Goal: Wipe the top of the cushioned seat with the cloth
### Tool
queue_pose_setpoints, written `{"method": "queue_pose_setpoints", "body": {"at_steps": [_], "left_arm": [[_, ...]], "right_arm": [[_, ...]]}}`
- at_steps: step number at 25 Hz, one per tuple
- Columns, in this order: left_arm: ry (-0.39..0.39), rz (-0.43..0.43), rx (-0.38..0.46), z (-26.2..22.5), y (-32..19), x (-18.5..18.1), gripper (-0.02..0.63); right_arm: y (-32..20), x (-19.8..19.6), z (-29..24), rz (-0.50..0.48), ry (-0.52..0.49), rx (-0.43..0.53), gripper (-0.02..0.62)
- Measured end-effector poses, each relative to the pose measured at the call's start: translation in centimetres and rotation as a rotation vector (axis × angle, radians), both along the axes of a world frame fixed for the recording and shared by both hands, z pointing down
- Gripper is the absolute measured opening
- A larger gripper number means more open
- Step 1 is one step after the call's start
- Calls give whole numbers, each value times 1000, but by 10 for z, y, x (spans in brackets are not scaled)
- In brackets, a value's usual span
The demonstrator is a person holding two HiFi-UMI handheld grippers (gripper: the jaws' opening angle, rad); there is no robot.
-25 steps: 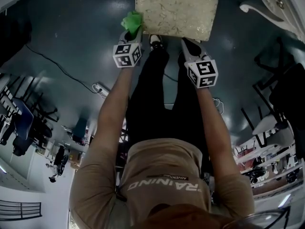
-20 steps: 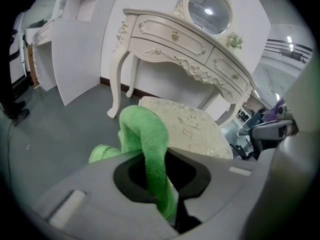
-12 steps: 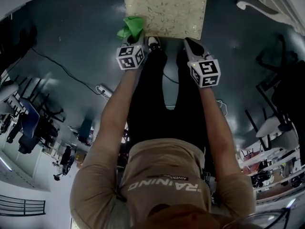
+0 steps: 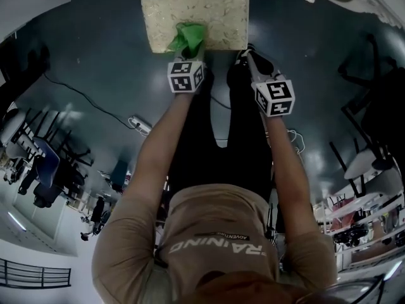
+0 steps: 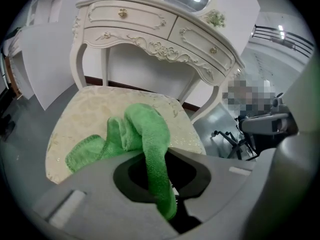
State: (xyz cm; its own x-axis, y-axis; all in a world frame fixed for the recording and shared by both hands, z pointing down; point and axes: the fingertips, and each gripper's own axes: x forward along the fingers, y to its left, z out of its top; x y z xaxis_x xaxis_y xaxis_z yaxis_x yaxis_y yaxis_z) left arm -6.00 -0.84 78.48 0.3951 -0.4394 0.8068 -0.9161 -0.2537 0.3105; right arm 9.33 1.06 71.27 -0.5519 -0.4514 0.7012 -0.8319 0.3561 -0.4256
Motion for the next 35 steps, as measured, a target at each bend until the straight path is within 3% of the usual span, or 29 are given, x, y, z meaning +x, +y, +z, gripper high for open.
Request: {"method": "queue_pose_setpoints", "body": {"at_steps": [16, 23, 27, 31, 35], "left_arm": [[6, 60, -29, 2, -11, 131, 46], [43, 183, -94, 13, 1, 194, 46], [127, 198, -140, 17, 4, 221, 46], [272, 217, -164, 7, 10, 244, 46], [390, 241, -133, -24, 11, 249, 46]], "right_arm": [[6, 130, 22, 172, -19, -21, 2], [-4, 164, 24, 208, -15, -17, 2], [-9, 173, 26, 210, -11, -11, 2], [-7, 174, 32, 208, -4, -18, 2], [-1, 159, 29, 187, 1, -17, 2]]}}
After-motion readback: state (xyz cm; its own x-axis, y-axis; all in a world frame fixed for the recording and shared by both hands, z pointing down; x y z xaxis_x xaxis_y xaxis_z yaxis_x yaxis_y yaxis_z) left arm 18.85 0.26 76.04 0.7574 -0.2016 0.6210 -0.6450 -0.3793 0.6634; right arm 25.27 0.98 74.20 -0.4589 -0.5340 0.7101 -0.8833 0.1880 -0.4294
